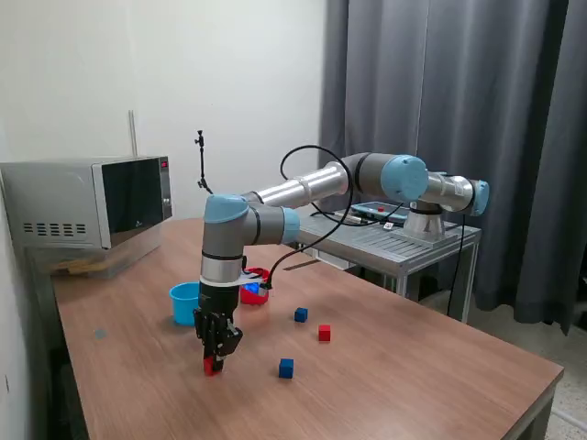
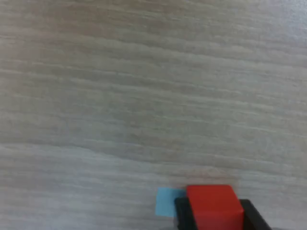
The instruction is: Place red objects in the red bin, and blue objects in the blue bin.
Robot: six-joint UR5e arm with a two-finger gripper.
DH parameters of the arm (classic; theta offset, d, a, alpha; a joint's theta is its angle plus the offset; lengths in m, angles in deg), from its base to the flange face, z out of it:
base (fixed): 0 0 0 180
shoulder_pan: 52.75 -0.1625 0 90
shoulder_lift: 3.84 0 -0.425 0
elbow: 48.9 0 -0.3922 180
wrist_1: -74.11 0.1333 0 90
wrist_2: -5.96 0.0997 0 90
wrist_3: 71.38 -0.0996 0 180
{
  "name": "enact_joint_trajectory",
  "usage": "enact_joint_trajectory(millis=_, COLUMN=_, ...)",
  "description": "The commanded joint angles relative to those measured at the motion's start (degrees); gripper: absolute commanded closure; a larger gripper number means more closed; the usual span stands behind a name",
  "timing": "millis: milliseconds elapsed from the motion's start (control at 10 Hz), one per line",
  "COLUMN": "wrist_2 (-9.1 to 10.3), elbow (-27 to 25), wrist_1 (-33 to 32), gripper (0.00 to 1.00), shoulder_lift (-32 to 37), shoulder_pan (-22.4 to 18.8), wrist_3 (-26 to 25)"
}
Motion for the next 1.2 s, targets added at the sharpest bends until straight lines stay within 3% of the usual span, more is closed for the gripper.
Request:
enact_joint_trajectory(millis=0, wrist_2=0.0, elbow=0.0, wrist_1=0.1, gripper=1.0, shoulder_lift=0.0, shoulder_pan=0.0, wrist_3=-0.1)
enact_joint_trajectory(millis=300, wrist_2=-0.26, elbow=0.2, wrist_1=0.1, gripper=1.0, shoulder_lift=0.9, shoulder_pan=0.0, wrist_3=-0.1)
enact_joint_trajectory(millis=600, wrist_2=-2.19, elbow=-1.5, wrist_1=0.2, gripper=1.0, shoulder_lift=4.5, shoulder_pan=0.7, wrist_3=-0.2)
enact_joint_trajectory(millis=1000, wrist_2=-2.37, elbow=-10.8, wrist_1=0.3, gripper=1.0, shoulder_lift=10.4, shoulder_pan=2.1, wrist_3=-0.2)
enact_joint_trajectory(millis=1100, wrist_2=-3.77, elbow=-12.5, wrist_1=0.3, gripper=1.0, shoulder_lift=12.3, shoulder_pan=2.5, wrist_3=-0.3)
